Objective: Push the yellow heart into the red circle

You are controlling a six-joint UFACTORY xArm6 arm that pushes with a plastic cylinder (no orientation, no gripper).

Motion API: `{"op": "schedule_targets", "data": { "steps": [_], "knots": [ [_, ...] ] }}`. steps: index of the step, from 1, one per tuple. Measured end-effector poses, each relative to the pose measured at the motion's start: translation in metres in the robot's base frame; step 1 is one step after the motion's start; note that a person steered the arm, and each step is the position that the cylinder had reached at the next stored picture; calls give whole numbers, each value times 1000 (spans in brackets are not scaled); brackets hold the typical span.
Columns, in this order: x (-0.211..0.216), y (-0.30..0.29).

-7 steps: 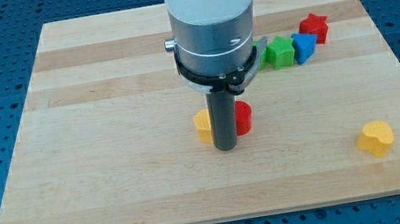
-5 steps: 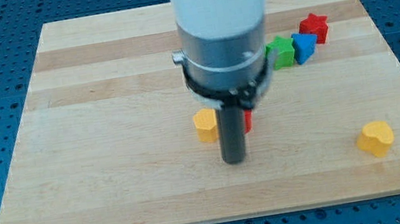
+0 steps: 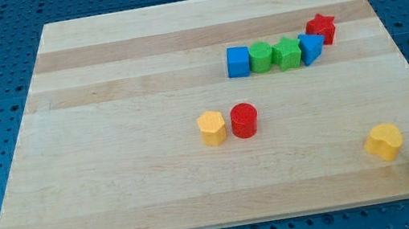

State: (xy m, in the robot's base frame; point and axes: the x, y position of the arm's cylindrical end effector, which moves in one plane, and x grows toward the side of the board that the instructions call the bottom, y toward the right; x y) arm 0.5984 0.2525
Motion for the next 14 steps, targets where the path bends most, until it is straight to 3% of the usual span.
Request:
{"op": "schedule_targets", "data": {
  "steps": [2, 8, 14],
  "knots": [
    [-25, -8],
    [-47, -100],
    [-80, -141]
  ]
}}
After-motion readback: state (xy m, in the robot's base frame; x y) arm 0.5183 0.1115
